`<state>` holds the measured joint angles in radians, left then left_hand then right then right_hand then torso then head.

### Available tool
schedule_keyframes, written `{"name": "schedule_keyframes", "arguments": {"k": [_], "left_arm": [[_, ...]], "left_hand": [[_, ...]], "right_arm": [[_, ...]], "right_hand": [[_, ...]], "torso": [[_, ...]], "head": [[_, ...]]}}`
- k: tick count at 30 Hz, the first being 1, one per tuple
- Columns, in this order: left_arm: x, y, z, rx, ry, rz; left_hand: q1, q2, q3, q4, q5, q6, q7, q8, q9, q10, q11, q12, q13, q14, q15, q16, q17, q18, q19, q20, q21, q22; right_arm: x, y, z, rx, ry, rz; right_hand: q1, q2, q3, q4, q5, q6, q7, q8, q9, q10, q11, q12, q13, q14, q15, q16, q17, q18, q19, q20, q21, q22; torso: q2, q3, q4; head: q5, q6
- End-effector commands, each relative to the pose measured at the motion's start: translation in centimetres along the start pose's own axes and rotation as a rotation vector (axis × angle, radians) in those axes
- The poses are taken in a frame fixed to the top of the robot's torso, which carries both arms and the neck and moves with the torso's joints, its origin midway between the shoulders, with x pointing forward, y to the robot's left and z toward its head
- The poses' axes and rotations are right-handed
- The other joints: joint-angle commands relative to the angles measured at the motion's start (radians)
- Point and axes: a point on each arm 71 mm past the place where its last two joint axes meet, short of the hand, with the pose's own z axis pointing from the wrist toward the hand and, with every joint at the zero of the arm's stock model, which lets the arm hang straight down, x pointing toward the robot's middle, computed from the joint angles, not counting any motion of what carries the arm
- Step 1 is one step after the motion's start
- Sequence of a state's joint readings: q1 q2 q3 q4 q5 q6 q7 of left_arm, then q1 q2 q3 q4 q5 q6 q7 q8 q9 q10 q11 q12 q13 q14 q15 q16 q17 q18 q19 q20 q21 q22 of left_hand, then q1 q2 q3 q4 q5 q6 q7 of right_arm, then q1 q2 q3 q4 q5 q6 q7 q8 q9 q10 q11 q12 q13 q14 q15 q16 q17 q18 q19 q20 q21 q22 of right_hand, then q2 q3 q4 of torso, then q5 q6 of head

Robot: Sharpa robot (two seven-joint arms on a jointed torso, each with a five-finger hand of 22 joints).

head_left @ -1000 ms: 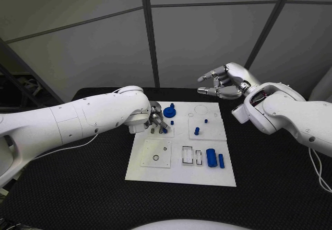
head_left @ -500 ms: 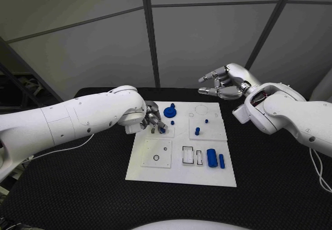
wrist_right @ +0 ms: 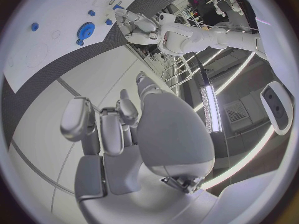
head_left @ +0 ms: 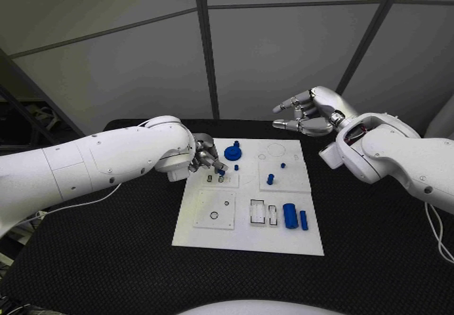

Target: Assemble the parts on the task board

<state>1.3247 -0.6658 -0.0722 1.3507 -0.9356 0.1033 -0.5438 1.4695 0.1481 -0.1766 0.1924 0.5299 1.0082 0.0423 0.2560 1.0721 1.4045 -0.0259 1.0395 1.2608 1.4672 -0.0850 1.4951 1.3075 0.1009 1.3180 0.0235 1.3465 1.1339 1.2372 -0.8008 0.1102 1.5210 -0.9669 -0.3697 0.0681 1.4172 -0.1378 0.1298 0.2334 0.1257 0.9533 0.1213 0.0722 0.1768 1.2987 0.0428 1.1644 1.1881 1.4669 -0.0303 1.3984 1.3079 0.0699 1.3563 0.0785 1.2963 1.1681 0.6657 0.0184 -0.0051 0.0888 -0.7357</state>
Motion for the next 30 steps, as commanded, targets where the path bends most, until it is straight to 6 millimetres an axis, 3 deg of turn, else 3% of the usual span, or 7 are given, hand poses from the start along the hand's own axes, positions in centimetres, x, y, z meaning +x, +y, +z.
{"name": "schedule_keyframes", "arguments": {"k": [1,6,7,12,22,25,30], "left_arm": [[-0.2,-0.4,-0.1,0.032,-0.062,0.055],[0.0,-0.4,0.0,0.032,-0.08,0.081],[0.0,-0.4,0.1,0.032,-0.086,0.089],[0.4,-0.3,0.3,0.031,-0.102,0.119],[1.1,0.0,0.7,0.016,-0.103,0.157],[1.3,0.0,0.8,0.014,-0.1,0.16],[1.6,0.0,0.9,0.011,-0.091,0.166]], "left_hand": [[-0.034,-0.024,0.195,-0.171,0.005,0.017,-0.007,-0.009,0.018,0.018,-0.009,0.021,0.022,0.086,-0.007,0.008,0.193,-0.012,0.007,-0.002,0.007,0.008],[-0.057,-0.036,0.231,-0.179,0.006,0.021,-0.007,-0.016,0.031,0.019,-0.009,0.023,0.027,0.086,-0.007,0.009,0.195,-0.013,0.007,-0.002,0.009,0.012],[-0.095,-0.056,0.297,-0.193,0.008,0.028,-0.007,-0.029,0.052,0.021,-0.009,0.023,0.033,0.086,-0.008,0.01,0.195,-0.013,0.007,-0.003,0.009,0.017],[-0.119,-0.067,0.338,-0.203,0.005,0.031,-0.007,-0.036,0.065,0.023,-0.009,0.024,0.037,0.086,-0.007,0.012,0.196,-0.013,0.006,-0.002,0.009,0.019],[-0.147,-0.08,0.384,-0.214,0.003,0.035,-0.007,-0.044,0.082,0.025,-0.009,0.025,0.042,0.087,-0.007,0.013,0.197,-0.013,0.007,-0.002,0.009,0.022],[-0.152,-0.082,0.393,-0.217,0.003,0.036,-0.007,-0.045,0.086,0.025,-0.009,0.025,0.043,0.087,-0.007,0.014,0.197,-0.013,0.007,-0.002,0.009,0.023],[-0.165,-0.088,0.414,-0.223,0.003,0.038,-0.007,-0.048,0.094,0.026,-0.009,0.024,0.044,0.087,-0.007,0.014,0.198,-0.013,0.007,-0.002,0.008,0.023]], "right_arm": [[-0.1,0.0,0.1,0.003,0.007,0.008],[-0.1,-0.2,0.1,0.008,0.007,0.009],[-0.1,-0.2,0.1,0.008,0.008,0.009],[-0.1,-0.2,0.1,0.01,0.01,0.009],[-0.1,-0.2,0.1,0.011,0.014,0.007],[-0.1,-0.1,0.1,0.01,0.016,0.008],[0.0,-0.1,0.1,0.009,0.017,0.008]], "right_hand": [[-0.002,0.006,-0.003,-0.005,0.005,0.005,0.001,-0.006,0.001,0.004,-0.004,-0.002,-0.001,0.037,-0.006,-0.005,0.001,0.017,-0.005,-0.003,-0.005,-0.001],[-0.002,0.006,-0.003,-0.005,0.005,0.005,0.001,-0.006,0.001,0.004,-0.004,-0.002,-0.001,0.037,-0.006,-0.005,0.001,0.017,-0.005,-0.003,-0.005,-0.001],[-0.002,0.006,-0.003,-0.005,0.005,0.005,0.001,-0.006,0.001,0.004,-0.004,-0.002,-0.001,0.037,-0.006,-0.005,0.001,0.017,-0.005,-0.003,-0.005,-0.001],[-0.002,0.006,-0.003,-0.005,0.005,0.005,0.001,-0.006,0.001,0.004,-0.004,-0.002,-0.001,0.037,-0.006,-0.005,0.001,0.017,-0.005,-0.003,-0.005,-0.001],[-0.003,0.006,-0.004,-0.005,0.005,0.004,0.001,-0.006,0.001,0.004,-0.004,-0.003,-0.002,0.038,-0.006,-0.005,0.002,0.017,-0.005,-0.003,-0.004,-0.001],[-0.004,0.006,-0.004,-0.005,0.005,0.003,0.001,-0.007,0.001,0.004,-0.004,-0.002,-0.001,0.038,-0.006,-0.004,0.004,0.016,-0.003,-0.003,-0.003,0.001],[-0.004,0.006,-0.004,-0.005,0.005,0.003,0.001,-0.007,0.001,0.004,-0.004,-0.002,-0.001,0.038,-0.006,-0.004,0.004,0.016,-0.003,-0.003,-0.003,0.001]], "torso": [[0.001,-0.0008,-0.0004],[0.0,0.0,-0.0009],[0.0,0.0,-0.0011],[0.0,-0.0003,-0.0013],[0.0,-0.0001,-0.0016],[0.0,0.0001,-0.0017],[0.0,-0.0001,-0.0014]], "head": [[0.001,-0.002],[0.004,-0.005],[0.005,-0.006],[0.005,-0.007],[0.005,-0.011],[-0.007,-0.008],[-0.005,-0.009]]}}
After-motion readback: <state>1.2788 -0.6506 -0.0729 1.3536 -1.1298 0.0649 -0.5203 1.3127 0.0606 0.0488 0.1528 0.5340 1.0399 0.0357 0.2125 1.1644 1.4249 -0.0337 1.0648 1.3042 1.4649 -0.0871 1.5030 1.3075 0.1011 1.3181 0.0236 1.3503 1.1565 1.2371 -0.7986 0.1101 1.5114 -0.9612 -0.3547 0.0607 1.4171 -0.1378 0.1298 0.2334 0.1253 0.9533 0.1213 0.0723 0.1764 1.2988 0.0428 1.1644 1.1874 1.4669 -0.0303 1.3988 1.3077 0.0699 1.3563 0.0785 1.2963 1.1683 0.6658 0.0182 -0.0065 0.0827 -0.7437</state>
